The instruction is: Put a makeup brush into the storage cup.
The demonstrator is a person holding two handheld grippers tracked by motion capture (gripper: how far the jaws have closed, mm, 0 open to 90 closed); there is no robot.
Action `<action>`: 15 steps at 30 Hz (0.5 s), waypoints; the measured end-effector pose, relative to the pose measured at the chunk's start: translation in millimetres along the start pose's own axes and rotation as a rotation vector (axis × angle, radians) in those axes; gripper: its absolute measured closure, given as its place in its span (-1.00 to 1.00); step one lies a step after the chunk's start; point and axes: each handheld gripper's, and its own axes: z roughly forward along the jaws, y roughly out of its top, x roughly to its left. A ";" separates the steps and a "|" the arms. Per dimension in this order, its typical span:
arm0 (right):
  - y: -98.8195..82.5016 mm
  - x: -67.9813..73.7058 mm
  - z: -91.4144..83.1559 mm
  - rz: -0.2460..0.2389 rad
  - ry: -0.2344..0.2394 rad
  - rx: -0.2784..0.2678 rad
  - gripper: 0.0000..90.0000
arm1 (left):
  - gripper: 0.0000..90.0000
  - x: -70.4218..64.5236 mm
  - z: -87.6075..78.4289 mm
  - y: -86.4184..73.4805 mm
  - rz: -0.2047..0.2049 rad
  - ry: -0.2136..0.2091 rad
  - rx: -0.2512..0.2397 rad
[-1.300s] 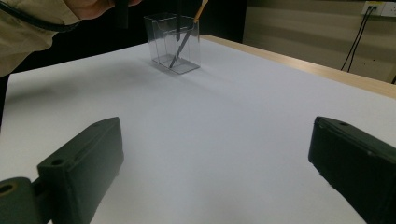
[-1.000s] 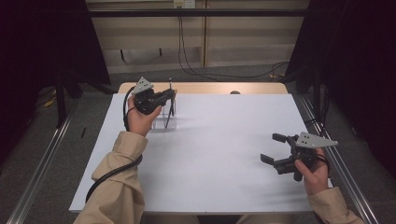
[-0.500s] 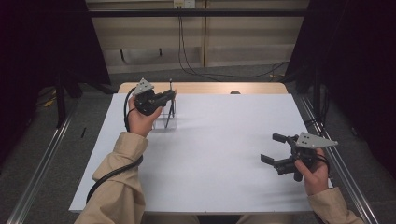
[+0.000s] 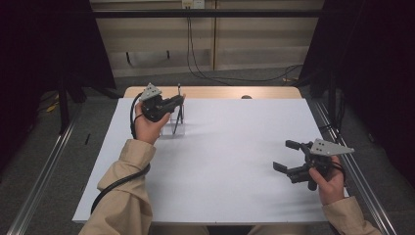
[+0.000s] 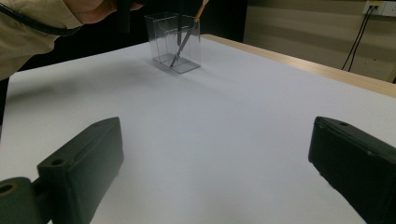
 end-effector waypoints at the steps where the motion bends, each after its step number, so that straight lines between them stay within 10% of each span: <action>1: 0.1 0.1 0.1 -0.001 -0.002 0.000 -0.93 | 0.86 0.3 0.0 -0.4 0.000 -0.004 0.002; 15: -0.1 -0.1 -0.8 -0.001 -0.002 -0.003 -0.93 | 0.86 -0.4 0.3 -5.1 -0.006 -0.004 0.007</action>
